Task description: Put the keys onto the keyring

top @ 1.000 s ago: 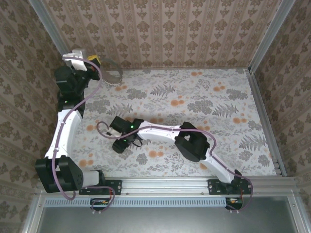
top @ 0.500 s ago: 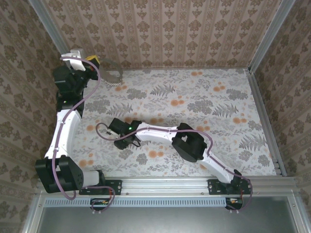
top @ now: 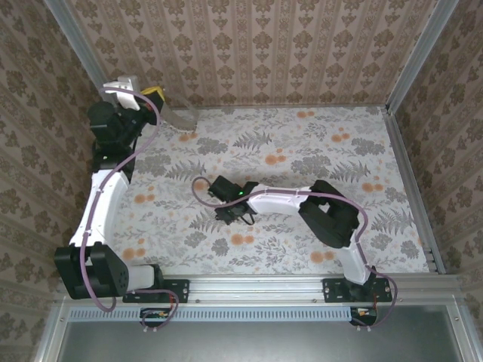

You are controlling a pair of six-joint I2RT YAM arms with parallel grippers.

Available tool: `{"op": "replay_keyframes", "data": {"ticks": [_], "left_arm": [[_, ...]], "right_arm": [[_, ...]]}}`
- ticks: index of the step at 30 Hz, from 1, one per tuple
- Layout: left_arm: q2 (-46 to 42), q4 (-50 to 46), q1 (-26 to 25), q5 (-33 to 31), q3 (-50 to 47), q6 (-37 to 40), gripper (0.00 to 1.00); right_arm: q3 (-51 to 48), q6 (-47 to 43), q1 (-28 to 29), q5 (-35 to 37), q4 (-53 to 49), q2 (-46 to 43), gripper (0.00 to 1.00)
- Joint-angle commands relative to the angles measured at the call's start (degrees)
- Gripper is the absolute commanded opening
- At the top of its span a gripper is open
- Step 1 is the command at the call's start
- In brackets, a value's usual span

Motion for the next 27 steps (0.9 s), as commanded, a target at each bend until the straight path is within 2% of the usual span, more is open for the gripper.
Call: {"op": "replay_keyframes", "data": {"ticks": [1,11,18,27], "left_arm": [[-2.5,-0.1,-2.2,1.5,2.9,0.3,0.00],[-5.7,-7.4,-9.3,0.6,1.1,1.5,0.00],[-6.5,-8.8,-14.4,-0.7,-0.8,1.6,0.00],[-6.2,-9.4,-15.7,-1.3,-0.7,2.4,0.00]], "right_arm": [[-6.3,4.0,-2.6,1.4,1.3,-4.9,0.13],[-19.7,10.0,-9.0,-0.3,6.8,-14.9,0.00],[-25.3,13.6,-11.6,-3.9,11.1,-18.5,0.00],[-30.2,17.1,-17.4,-11.7,17.4,-24.0,0.00]]}}
